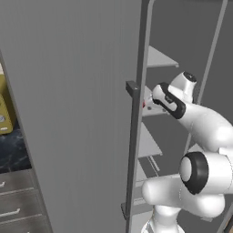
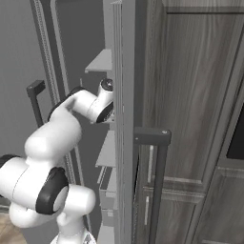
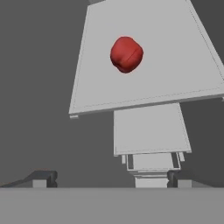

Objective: Take the potato and bell pepper out of the freezer and place them in the tupperware container on the counter. Then put the tupperware containing the vegetables back in the freezer.

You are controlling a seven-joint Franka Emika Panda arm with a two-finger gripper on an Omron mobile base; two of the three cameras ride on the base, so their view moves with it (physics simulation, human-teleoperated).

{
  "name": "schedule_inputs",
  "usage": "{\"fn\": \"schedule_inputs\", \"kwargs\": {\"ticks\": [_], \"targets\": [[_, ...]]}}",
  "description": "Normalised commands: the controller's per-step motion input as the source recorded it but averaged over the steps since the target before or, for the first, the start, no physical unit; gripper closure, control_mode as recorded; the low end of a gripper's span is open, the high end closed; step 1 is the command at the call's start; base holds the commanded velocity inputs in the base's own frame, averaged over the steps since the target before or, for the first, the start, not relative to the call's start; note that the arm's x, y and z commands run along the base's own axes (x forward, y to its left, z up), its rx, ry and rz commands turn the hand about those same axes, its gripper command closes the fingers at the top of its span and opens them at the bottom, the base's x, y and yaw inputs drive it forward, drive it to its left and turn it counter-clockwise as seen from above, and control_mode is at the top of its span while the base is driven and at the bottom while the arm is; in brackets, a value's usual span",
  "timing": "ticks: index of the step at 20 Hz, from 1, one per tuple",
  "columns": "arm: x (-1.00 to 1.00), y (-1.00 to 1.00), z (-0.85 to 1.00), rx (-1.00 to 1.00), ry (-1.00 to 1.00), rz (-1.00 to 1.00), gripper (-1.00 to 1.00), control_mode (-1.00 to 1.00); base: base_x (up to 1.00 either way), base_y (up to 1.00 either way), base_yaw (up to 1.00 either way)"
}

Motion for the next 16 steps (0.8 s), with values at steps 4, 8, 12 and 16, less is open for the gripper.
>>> {"fn": "schedule_inputs", "kwargs": {"ticks": [4, 8, 12, 16], "targets": [[0.41, -0.04, -0.16, 0.0, 0.0, 0.0, -1.0, -1.0, 0.0, 0.0, 0.0], [0.34, -0.01, -0.08, 0.0, 0.0, 0.0, -1.0, -1.0, 0.0, 0.0, 0.0], [0.3, 0.0, -0.04, 0.0, 0.0, 0.0, -1.0, -1.0, 0.0, 0.0, 0.0], [0.36, 0.0, -0.1, 0.0, 0.0, 0.0, -1.0, -1.0, 0.0, 0.0, 0.0]]}}
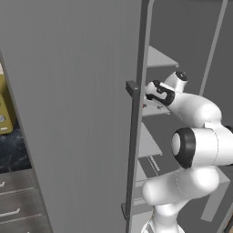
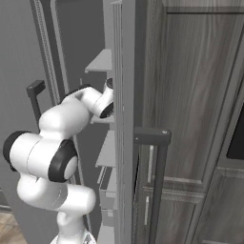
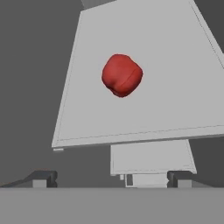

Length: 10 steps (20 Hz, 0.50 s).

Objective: Take the potato and bell pepper out of the freezer and place them in the tupperware container on the counter. Then put the tupperware containing the vegetables back in the freezer.

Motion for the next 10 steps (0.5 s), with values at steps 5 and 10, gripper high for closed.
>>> {"fn": "schedule_inputs", "kwargs": {"ticks": [5, 10], "targets": [[0.37, 0.0, -0.21, 0.0, 0.0, 0.0, -1.0, -1.0, 0.0, 0.0, 0.0], [0.38, 0.0, -0.2, 0.0, 0.0, 0.01, -1.0, -1.0, 0.0, 0.0, 0.0]]}}
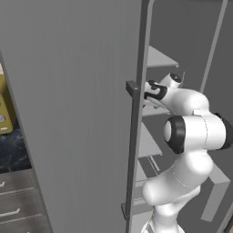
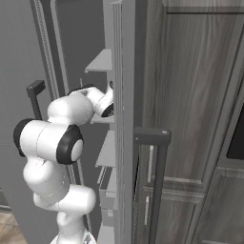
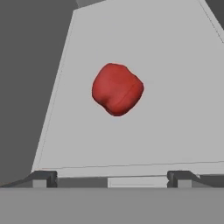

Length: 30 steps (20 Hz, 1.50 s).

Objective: Take the potato and bell pepper out of the freezer and place them in the tupperware container on the counter. Then put the tupperware containing the vegetables back in the freezer.

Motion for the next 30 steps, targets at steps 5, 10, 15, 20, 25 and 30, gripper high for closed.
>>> {"fn": "schedule_inputs", "kwargs": {"ticks": [5, 10, 15, 20, 25, 30], "targets": [[0.36, 0.0, -0.12, 0.0, 0.0, 0.01, -1.0, -1.0, 0.0, 0.0, 0.0], [0.34, 0.0, -0.14, 0.0, 0.0, 0.01, -1.0, -1.0, 0.0, 0.0, 0.0], [0.33, 0.0, -0.13, 0.0, 0.0, 0.01, -1.0, -1.0, 0.0, 0.0, 0.0], [0.3, 0.0, -0.14, 0.0, 0.0, 0.01, -1.0, -1.0, 0.0, 0.0, 0.0], [0.29, 0.0, -0.12, 0.0, 0.0, 0.01, -1.0, -1.0, 0.0, 0.0, 0.0], [0.12, 0.0, -0.12, 0.0, 0.0, 0.01, -1.0, -1.0, 0.0, 0.0, 0.0]]}}
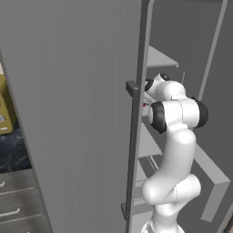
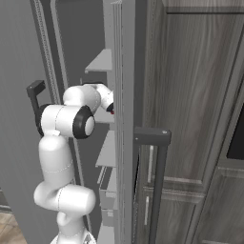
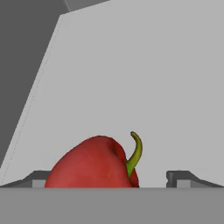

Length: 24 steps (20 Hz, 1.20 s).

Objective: Take the potato and bell pepper out of the freezer and place them in the tupperware container on the counter. Then put the tupperware containing the vegetables back in the freezer.

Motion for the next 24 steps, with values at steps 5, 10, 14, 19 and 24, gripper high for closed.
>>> {"fn": "schedule_inputs", "kwargs": {"ticks": [5, 10, 14, 19, 24], "targets": [[-0.02, 0.0, -0.15, 0.0, 0.01, 0.01, 1.0, -1.0, 0.0, 0.0, 0.0], [-0.18, 0.0, -0.14, 0.0, 0.0, 0.01, 1.0, -1.0, 0.0, 0.0, 0.0], [0.0, 0.0, 0.0, 0.0, 0.0, 0.0, 1.0, -1.0, 0.0, 0.0, 0.0], [-0.65, -0.01, 0.03, 0.0, -0.11, 0.0, 1.0, -1.0, 0.0, 0.0, 0.0], [-0.87, 0.0, 0.25, -0.01, -0.12, 0.0, 1.0, -1.0, 0.0, 0.0, 0.0]]}}
